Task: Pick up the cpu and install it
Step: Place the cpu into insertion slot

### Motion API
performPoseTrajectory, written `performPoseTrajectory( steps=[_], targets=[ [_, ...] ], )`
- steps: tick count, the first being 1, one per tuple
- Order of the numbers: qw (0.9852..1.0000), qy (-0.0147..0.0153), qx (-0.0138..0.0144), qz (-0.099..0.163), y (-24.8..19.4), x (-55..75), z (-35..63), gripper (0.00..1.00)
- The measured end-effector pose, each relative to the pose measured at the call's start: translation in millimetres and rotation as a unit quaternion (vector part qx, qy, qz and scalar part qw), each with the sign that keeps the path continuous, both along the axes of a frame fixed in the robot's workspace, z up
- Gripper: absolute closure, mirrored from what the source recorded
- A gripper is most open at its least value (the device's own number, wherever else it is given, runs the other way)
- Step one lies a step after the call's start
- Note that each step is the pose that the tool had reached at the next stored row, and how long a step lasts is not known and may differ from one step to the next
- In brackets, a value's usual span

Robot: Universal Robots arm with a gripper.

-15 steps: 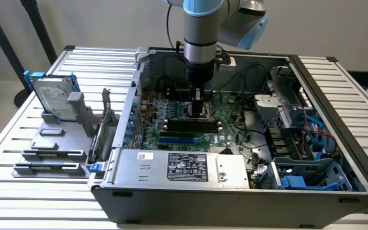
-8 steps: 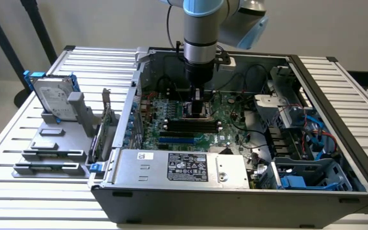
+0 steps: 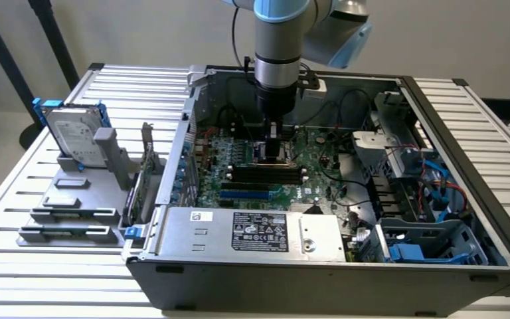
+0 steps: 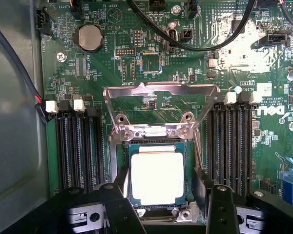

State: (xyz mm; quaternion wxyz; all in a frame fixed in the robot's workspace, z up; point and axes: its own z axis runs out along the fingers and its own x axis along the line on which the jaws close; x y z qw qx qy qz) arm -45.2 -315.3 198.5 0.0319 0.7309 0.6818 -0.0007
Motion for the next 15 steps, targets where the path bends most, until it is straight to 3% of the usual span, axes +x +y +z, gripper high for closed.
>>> performPoseTrajectory(
  steps=[15],
  targets=[
    [1.0000,-0.0003,0.0000,0.000,0.1,0.0,12.2,0.37]
  ],
)
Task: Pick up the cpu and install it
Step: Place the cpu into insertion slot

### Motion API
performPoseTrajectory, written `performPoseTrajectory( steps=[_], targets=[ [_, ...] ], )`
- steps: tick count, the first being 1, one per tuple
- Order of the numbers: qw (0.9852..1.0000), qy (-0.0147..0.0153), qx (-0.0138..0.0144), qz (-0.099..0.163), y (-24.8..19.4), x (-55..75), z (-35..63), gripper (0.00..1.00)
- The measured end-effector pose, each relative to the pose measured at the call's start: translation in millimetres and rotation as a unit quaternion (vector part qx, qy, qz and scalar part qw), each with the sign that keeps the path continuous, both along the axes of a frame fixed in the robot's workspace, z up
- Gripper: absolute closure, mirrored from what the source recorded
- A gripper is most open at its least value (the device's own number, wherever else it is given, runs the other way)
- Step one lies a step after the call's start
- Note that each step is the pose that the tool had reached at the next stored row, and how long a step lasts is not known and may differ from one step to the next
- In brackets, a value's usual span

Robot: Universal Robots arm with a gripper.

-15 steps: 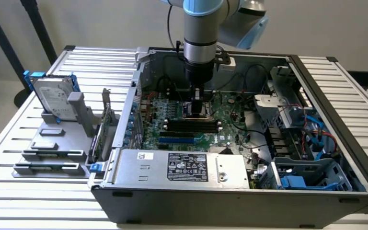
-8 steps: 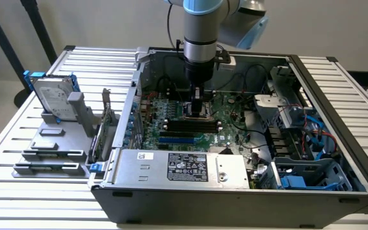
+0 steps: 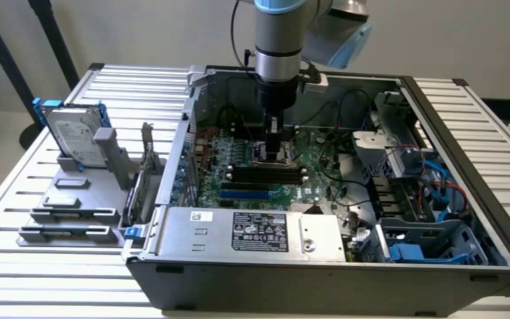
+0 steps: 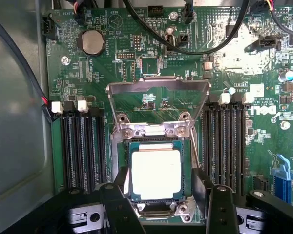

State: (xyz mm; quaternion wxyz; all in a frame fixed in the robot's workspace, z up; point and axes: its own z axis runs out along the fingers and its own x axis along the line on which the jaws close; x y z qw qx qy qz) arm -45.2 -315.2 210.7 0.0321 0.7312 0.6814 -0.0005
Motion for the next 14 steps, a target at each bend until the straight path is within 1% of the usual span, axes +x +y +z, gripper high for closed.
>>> performPoseTrajectory(
  steps=[4,9,10,12,13,14],
  targets=[
    [1.0000,-0.0008,0.0009,0.000,0.0,-1.9,5.4,0.37],
    [1.0000,-0.0015,0.0040,0.000,0.0,-9.9,10.4,0.37],
    [1.0000,-0.0016,0.0047,0.000,0.0,-11.7,11.0,0.39],
    [1.0000,-0.0016,0.0061,0.000,0.0,-15.8,12.3,0.52],
    [1.0000,-0.0017,0.0070,0.000,0.0,-18.0,12.7,0.52],
    [1.0000,-0.0017,0.0079,0.000,0.0,-20.1,13.0,0.58]
  ],
)
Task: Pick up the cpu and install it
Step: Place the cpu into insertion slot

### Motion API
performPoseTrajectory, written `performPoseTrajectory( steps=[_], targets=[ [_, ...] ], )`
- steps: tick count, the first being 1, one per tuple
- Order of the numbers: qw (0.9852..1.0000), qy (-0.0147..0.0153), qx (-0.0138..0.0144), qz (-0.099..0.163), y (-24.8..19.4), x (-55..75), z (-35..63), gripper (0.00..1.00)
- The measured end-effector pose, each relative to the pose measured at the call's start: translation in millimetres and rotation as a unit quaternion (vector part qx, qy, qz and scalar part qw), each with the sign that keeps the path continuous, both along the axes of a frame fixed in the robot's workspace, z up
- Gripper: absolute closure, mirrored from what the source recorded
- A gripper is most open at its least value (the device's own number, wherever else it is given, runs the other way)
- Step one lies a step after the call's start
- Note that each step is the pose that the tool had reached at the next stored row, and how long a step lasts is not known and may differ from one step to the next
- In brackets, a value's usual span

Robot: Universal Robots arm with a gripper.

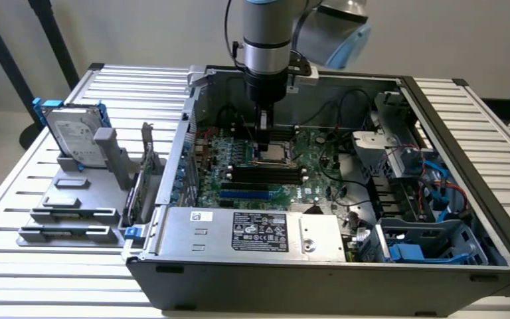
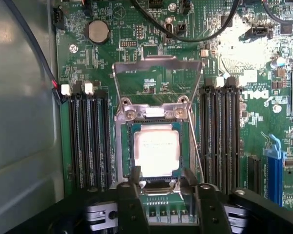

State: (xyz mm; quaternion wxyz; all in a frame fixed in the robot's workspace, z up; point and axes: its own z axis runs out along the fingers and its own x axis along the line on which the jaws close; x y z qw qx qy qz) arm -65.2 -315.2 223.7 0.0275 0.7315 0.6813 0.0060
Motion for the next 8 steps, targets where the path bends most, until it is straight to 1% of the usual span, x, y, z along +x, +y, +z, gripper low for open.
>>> performPoseTrajectory(
  steps=[1,2,3,4,5,8],
  targets=[
    [1.0000,0.0000,0.0010,0.000,0.0,-2.1,0.2,0.64],
    [1.0000,-0.0001,0.0019,0.000,0.0,-3.4,0.2,0.64],
    [1.0000,-0.0004,0.0022,0.000,0.0,-3.5,0.2,0.70],
    [1.0000,-0.0005,0.0024,0.000,0.0,-3.4,0.1,0.70],
    [1.0000,-0.0007,0.0028,0.000,0.0,-3.6,0.2,0.76],
    [1.0000,-0.0015,0.0033,0.000,0.0,-2.9,-0.1,0.76]
  ],
)
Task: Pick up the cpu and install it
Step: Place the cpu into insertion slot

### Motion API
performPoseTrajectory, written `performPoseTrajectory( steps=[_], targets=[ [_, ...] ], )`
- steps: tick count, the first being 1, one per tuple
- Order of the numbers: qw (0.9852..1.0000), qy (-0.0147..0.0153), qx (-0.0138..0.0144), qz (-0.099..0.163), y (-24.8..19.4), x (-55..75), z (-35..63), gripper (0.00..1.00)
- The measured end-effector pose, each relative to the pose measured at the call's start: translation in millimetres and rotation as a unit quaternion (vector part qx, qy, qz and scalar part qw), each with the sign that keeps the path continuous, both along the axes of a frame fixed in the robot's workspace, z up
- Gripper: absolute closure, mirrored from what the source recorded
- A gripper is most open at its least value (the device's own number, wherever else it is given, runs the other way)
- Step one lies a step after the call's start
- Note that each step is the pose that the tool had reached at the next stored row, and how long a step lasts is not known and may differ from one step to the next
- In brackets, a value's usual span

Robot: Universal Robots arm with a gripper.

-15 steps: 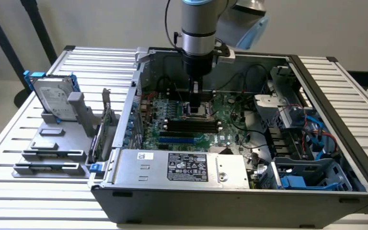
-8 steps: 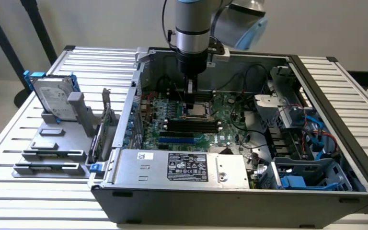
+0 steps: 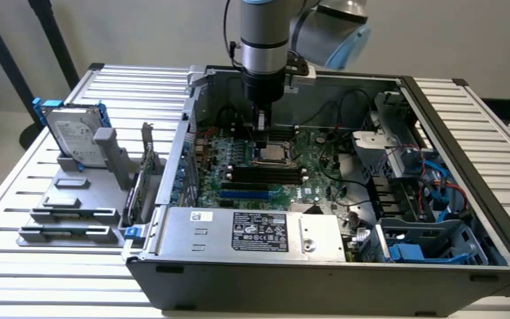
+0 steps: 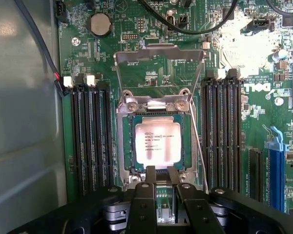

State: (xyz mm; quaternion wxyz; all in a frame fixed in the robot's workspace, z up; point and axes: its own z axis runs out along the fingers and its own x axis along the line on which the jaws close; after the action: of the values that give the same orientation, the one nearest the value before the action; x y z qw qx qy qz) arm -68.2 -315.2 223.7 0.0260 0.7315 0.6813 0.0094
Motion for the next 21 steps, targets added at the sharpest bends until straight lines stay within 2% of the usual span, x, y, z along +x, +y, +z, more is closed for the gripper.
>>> performPoseTrajectory(
  steps=[6,11,12,21],
  targets=[
    [1.0000,-0.0013,0.0047,0.000,0.0,11.8,-1.6,0.76],
    [1.0000,-0.0055,0.0080,0.001,-0.4,13.6,-5.0,0.78],
    [0.9999,-0.0061,0.0089,0.001,-0.9,14.0,-5.9,0.86],
    [0.9998,-0.0100,0.0150,0.001,-4.1,22.2,-11.3,0.86]
  ],
)
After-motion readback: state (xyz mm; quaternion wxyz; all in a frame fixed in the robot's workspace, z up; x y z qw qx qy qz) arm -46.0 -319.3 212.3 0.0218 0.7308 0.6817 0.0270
